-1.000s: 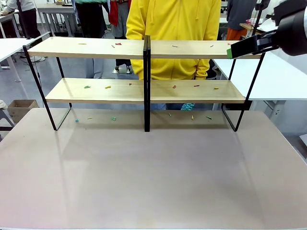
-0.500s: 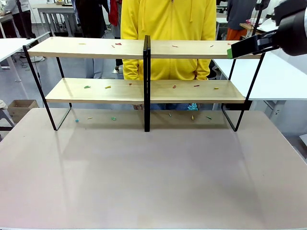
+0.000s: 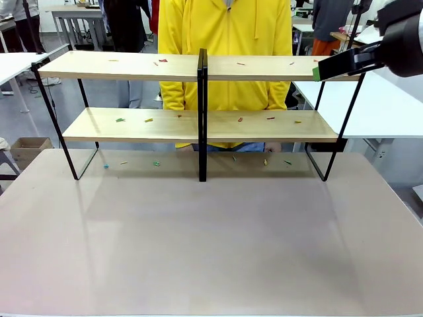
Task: Clean the shelves.
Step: Pick up the Duster when the human hands it over, then clean a randomly selected level of the Shelf with the Duster.
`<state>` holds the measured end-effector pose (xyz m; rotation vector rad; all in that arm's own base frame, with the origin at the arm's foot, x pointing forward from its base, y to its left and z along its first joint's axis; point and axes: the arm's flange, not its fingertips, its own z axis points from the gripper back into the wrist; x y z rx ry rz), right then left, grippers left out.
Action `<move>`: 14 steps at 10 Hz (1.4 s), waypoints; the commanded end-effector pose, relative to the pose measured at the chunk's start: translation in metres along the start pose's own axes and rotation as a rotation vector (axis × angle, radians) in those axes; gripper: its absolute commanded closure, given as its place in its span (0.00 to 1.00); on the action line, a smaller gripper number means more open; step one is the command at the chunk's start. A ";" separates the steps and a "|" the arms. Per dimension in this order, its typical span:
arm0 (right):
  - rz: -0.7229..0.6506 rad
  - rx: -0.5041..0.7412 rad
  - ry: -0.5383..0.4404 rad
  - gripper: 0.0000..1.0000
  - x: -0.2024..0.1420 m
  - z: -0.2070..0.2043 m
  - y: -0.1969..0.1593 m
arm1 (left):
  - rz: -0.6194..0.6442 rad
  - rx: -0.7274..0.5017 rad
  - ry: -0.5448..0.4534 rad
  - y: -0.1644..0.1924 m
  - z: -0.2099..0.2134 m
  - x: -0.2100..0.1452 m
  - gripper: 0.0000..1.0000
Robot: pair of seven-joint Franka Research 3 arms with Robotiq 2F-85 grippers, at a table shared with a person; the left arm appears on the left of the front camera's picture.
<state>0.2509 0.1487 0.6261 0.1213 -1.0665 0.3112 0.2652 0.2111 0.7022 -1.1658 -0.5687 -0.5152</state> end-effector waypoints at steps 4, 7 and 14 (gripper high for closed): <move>0.004 0.001 0.000 0.00 0.001 0.000 -0.001 | 0.007 0.001 -0.023 -0.006 -0.002 0.002 1.00; 0.004 0.001 0.000 0.00 0.001 0.000 -0.001 | 0.004 0.007 -0.002 -0.003 0.000 0.001 0.88; 0.004 0.001 0.000 0.00 0.001 0.000 -0.001 | 0.335 0.042 -0.066 -0.073 -0.148 0.057 0.88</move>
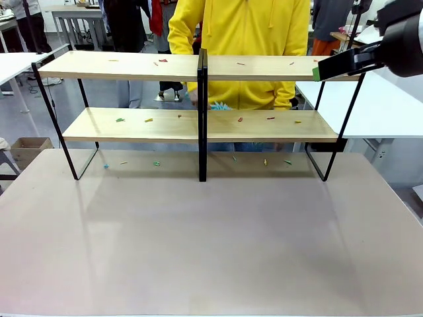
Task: Clean the shelves.
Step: Clean a randomly selected level of the Shelf with the Duster.
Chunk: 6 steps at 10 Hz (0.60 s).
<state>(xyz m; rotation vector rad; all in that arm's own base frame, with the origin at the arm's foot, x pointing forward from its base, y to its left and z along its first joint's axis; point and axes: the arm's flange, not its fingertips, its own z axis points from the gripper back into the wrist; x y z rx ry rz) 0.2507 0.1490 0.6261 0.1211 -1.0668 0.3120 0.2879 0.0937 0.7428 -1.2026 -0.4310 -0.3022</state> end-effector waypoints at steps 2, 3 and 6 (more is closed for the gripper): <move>0.003 0.001 0.000 0.00 0.001 0.000 -0.001 | 0.202 0.173 0.049 -0.046 -0.139 -0.011 0.88; 0.003 0.001 0.000 0.00 0.001 0.000 -0.001 | 0.240 0.223 0.064 -0.053 -0.186 -0.020 0.88; 0.003 0.001 0.000 0.00 0.001 0.000 -0.001 | 0.243 0.230 0.053 -0.059 -0.202 -0.020 0.88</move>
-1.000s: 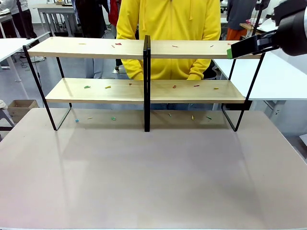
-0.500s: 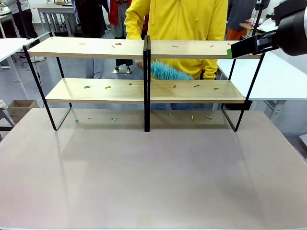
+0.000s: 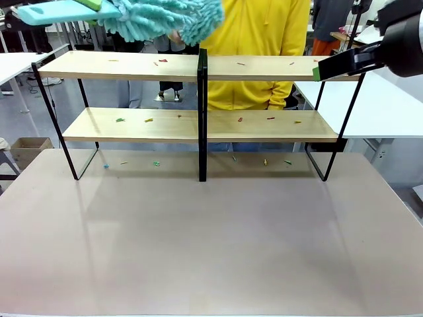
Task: Clean the shelves.
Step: Clean a randomly selected level of the Shelf with the Duster.
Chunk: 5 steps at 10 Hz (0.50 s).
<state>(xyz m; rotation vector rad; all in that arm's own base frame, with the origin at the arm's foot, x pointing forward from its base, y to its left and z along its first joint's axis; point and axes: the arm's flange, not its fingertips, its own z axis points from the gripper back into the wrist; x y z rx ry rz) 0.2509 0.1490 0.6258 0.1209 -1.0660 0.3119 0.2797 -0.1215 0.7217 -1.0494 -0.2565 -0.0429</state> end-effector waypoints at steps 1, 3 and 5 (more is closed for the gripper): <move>0.003 0.001 -0.001 0.00 0.001 0.000 -0.001 | -0.031 0.038 0.012 0.001 0.006 -0.002 0.88; 0.003 0.001 -0.001 0.00 0.001 0.000 -0.001 | -0.076 -0.155 -0.117 0.022 0.062 -0.025 0.88; 0.003 0.001 -0.001 0.00 0.001 0.000 -0.001 | -0.204 -0.455 -0.333 0.075 0.170 -0.086 0.88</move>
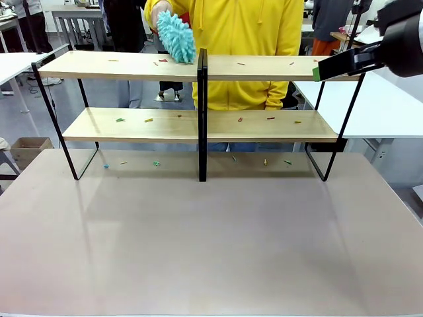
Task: Clean the shelves.
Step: Clean a randomly selected level of the Shelf with the Duster.
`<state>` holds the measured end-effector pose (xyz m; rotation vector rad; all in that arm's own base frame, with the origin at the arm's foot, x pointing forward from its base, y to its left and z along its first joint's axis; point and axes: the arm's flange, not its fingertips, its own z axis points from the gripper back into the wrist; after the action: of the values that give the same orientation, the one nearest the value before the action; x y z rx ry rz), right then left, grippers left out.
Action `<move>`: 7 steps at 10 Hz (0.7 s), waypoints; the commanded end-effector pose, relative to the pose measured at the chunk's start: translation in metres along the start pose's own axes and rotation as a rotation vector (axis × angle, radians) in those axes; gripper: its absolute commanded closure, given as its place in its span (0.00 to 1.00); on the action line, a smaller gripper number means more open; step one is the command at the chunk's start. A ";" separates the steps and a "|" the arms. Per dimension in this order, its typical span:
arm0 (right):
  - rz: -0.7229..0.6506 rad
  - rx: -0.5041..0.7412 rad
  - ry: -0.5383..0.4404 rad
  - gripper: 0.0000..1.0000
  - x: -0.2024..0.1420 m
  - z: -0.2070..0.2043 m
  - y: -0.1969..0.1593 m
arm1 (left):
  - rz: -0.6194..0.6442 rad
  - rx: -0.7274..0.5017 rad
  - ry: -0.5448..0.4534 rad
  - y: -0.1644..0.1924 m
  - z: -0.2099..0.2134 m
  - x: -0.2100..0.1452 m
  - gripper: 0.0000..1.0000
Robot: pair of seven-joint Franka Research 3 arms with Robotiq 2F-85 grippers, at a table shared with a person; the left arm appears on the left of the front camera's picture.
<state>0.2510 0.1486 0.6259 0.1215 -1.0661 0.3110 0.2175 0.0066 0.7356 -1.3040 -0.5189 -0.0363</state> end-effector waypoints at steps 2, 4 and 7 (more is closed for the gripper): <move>0.004 0.001 -0.001 0.00 0.001 0.000 -0.001 | -0.142 -0.295 -0.203 0.052 0.122 -0.062 0.88; 0.004 0.001 -0.001 0.00 0.001 0.000 -0.001 | -0.107 -0.401 -0.370 0.089 0.154 -0.086 0.88; 0.004 0.001 -0.001 0.00 0.001 0.000 -0.001 | -0.046 -0.346 -0.329 0.102 0.145 -0.071 0.88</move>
<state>0.2508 0.1488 0.6259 0.1210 -1.0663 0.3116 0.1337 0.1676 0.6289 -1.6700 -0.8718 0.0859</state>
